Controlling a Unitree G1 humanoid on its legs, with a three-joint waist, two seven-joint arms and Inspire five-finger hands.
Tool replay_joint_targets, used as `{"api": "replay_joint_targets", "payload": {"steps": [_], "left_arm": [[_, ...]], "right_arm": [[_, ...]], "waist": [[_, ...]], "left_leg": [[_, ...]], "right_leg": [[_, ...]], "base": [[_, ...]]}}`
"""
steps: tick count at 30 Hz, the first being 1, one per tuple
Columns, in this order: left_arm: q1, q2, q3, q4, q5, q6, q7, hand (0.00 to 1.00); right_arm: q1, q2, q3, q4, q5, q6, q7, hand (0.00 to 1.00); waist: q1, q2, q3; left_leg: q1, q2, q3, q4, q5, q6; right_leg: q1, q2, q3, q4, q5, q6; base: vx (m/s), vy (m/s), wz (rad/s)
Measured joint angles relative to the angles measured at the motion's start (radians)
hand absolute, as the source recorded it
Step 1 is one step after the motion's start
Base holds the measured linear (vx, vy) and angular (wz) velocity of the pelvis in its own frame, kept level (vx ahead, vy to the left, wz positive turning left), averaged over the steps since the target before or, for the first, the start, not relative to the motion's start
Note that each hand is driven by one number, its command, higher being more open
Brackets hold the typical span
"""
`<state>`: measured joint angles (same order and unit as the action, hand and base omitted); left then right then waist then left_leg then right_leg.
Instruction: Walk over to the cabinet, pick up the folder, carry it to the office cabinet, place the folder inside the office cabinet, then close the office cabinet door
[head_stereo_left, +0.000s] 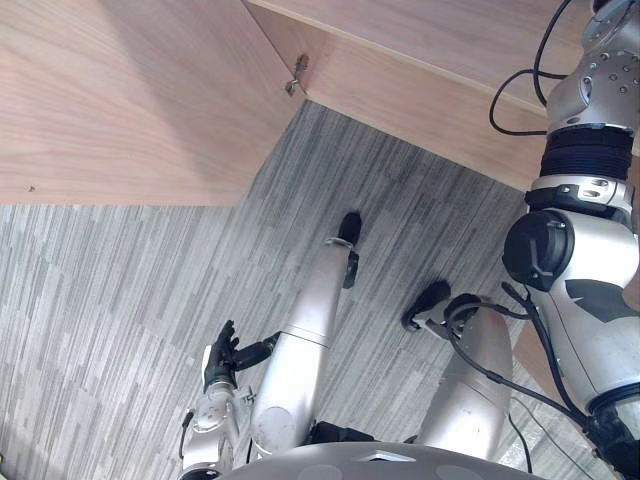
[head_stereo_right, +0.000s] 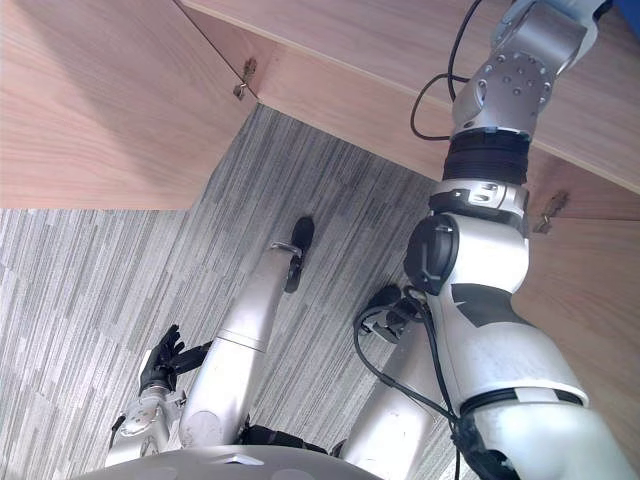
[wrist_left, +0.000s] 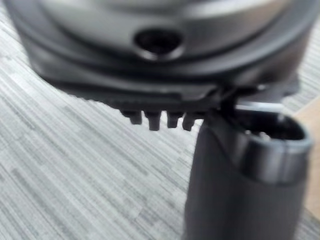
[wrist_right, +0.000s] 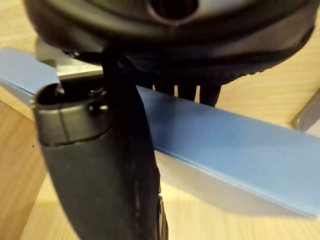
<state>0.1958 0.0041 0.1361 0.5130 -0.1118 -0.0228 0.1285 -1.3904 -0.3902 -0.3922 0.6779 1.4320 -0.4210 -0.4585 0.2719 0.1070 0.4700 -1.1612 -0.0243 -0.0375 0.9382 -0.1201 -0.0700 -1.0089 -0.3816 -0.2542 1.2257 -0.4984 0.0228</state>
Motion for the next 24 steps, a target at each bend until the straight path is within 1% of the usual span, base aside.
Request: {"api": "replay_joint_targets", "payload": {"steps": [6,9,14,19,20,24], "left_arm": [[0.000,0.000,0.000,0.011,0.000,0.001,-0.001,1.00],[0.000,0.000,0.000,0.012,0.000,0.001,-0.001,1.00],[-0.012,0.000,0.000,0.031,0.000,0.001,-0.004,1.00],[-0.019,-0.007,-0.001,0.032,-0.004,0.000,-0.003,1.00],[-0.023,-0.010,-0.001,0.033,-0.004,0.000,-0.003,1.00],[-0.029,-0.016,-0.001,0.037,-0.004,0.000,-0.002,1.00]], "right_arm": [[0.001,-0.021,0.021,0.026,0.006,0.024,0.034,1.00],[0.002,-0.026,0.026,0.026,0.008,0.025,0.043,1.00],[0.036,-0.026,0.020,0.036,0.008,0.024,0.054,1.00],[0.104,-0.018,0.006,0.056,0.038,0.029,0.056,1.00],[0.117,-0.013,-0.002,0.056,0.038,0.030,0.056,1.00],[0.167,0.008,-0.032,0.056,0.032,0.033,0.054,1.00]], "waist": [[0.000,0.002,-0.001],[0.001,0.002,-0.001],[0.001,0.012,-0.007],[0.000,0.017,-0.013],[-0.002,0.024,-0.018],[-0.006,0.023,-0.023]], "left_leg": [[0.000,-0.001,-0.009,-0.013,0.012,-0.004],[0.000,-0.001,-0.012,-0.017,0.017,-0.001],[0.010,-0.003,-0.012,-0.035,0.025,-0.002],[0.057,-0.006,-0.015,-0.080,0.036,-0.005],[0.067,-0.006,-0.019,-0.093,0.040,-0.005],[0.124,-0.009,-0.019,-0.151,0.052,-0.005]], "right_leg": [[0.000,0.000,-0.010,0.001,-0.003,-0.006],[0.000,0.000,-0.014,0.001,-0.004,-0.009],[0.006,0.000,-0.015,-0.010,-0.004,-0.009],[0.053,0.001,-0.031,-0.046,0.000,-0.009],[0.068,0.002,-0.040,-0.061,0.003,-0.008],[0.121,0.005,-0.052,-0.112,0.014,-0.004]], "base": [[-0.02,0.017,0.04],[0.00,0.006,0.01],[0.00,0.028,0.02],[0.02,0.024,0.04],[0.03,0.023,0.07],[0.05,0.027,0.03]]}}
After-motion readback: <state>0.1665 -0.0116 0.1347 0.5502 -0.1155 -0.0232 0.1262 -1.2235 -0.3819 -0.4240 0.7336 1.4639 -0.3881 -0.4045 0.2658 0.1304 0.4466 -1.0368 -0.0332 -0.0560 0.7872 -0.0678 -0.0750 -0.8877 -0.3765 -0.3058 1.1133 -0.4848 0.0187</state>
